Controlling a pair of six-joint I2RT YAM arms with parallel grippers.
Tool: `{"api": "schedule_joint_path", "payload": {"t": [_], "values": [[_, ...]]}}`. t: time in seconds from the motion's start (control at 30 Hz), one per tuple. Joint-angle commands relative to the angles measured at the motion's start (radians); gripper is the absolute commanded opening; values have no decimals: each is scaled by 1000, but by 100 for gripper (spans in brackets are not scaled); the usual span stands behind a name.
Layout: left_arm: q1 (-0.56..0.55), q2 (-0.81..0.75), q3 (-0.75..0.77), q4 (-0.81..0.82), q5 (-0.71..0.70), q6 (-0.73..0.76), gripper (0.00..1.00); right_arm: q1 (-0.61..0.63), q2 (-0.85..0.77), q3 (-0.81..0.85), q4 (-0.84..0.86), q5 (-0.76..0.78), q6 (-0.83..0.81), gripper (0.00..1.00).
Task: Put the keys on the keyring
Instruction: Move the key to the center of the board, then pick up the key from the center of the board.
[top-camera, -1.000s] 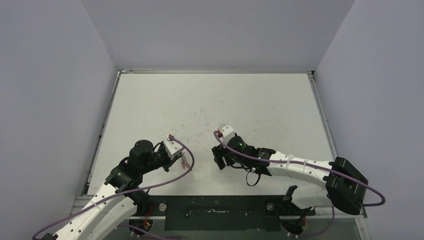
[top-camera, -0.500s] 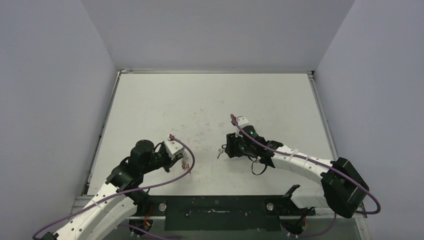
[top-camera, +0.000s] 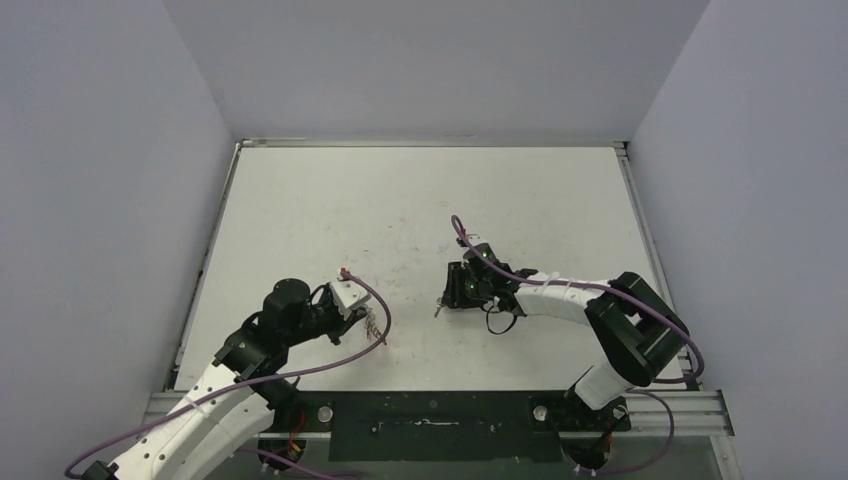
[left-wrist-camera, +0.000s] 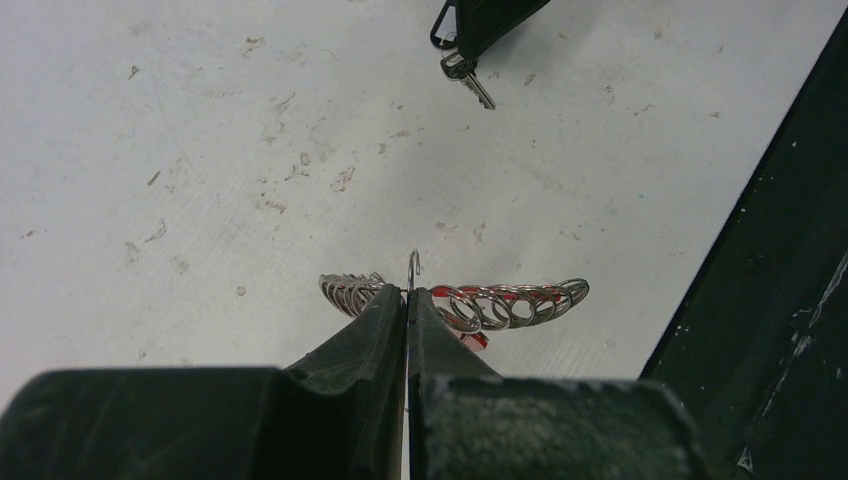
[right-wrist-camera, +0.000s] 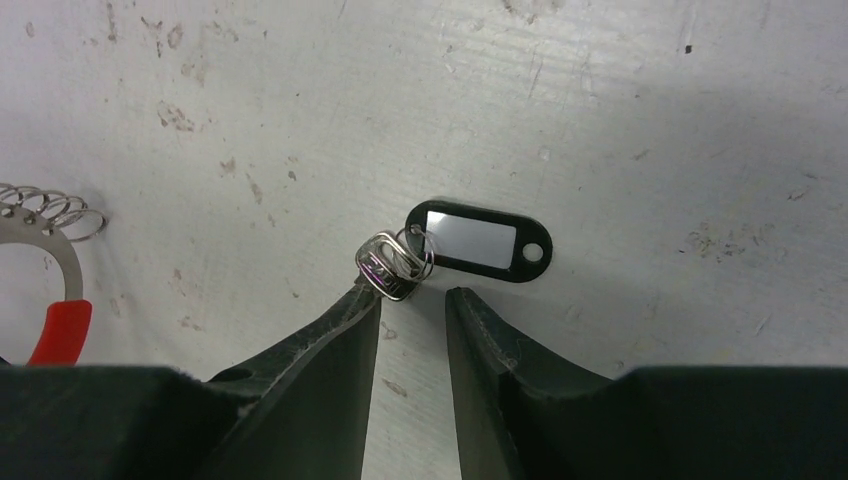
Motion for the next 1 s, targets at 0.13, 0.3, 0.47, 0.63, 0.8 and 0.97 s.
{"api": "schedule_joint_path", "payload": {"t": [0.13,0.3,0.47,0.63,0.8,0.97], "values": [[3,0,9,64,23,0,0,-42,63,54,89,-3,60,29],[3,1,11,64,20,1,0,-46,86,68,111,-37,63,13],[4,3,11,64,23,1,0,-48,67,70,111,-75,55,0],[3,15,3,104,56,-19,0,-49,-22,90,31,-119,-18,0],[3,80,2,183,100,-25,0,-48,-134,98,11,-259,-139,0],[4,164,-3,289,184,-25,0,-38,-189,95,-23,-354,-236,0]]}}
